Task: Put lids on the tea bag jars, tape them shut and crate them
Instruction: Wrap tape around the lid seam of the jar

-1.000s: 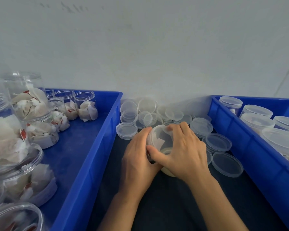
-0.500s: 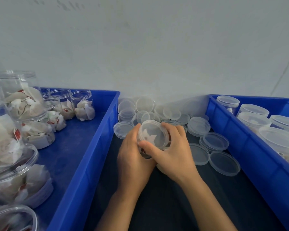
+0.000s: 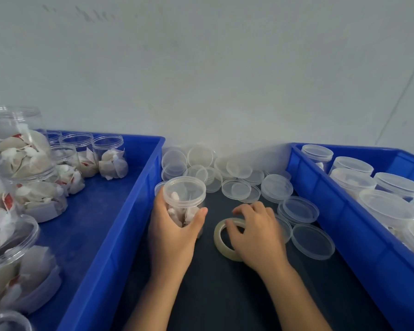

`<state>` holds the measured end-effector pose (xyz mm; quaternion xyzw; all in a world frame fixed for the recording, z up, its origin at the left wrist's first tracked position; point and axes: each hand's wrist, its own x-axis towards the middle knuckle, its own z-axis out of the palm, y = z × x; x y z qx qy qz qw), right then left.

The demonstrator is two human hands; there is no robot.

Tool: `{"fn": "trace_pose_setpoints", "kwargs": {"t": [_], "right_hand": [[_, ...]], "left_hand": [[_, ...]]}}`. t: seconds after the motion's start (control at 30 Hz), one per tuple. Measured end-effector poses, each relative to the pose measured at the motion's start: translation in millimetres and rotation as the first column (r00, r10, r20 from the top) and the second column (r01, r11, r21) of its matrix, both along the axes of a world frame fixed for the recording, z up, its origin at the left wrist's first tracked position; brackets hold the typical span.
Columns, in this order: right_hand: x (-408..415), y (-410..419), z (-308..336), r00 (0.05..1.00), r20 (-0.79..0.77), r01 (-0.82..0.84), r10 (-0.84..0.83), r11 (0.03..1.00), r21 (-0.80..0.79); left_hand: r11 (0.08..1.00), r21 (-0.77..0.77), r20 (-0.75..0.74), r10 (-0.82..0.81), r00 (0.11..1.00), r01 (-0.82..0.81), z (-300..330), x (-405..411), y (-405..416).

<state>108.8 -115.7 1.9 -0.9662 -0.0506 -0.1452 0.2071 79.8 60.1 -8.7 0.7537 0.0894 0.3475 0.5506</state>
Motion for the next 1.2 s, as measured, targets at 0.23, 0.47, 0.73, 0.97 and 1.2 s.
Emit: {"fn": "trace_pose_setpoints", "kwargs": {"t": [0.23, 0.47, 0.73, 0.97, 1.2], "right_hand": [[-10, 13, 5, 0.99, -0.032, -0.139, 0.135, 0.96, -0.243], [-14, 12, 17, 0.959, -0.143, -0.246, 0.245, 0.969, 0.006], [-14, 0, 49, 0.969, 0.002, -0.128, 0.248, 0.496, 0.859], [-27, -9, 44, 0.948, 0.059, -0.137, 0.313, 0.233, 0.963], [-39, -11, 35, 0.957, 0.111, -0.093, 0.269, -0.078, 0.993]], "left_hand": [[0.998, 0.064, -0.011, 0.013, 1.0, -0.012, -3, -1, 2], [0.991, 0.083, 0.043, 0.099, 0.994, -0.103, 4, -9, -4], [0.861, 0.376, 0.424, 0.168, 0.89, -0.342, 10, -18, -12], [0.905, 0.426, 0.321, -0.126, 0.939, -0.024, 8, -25, -36], [0.922, 0.365, 0.241, -0.225, 0.944, 0.127, 9, -28, -41]]}}
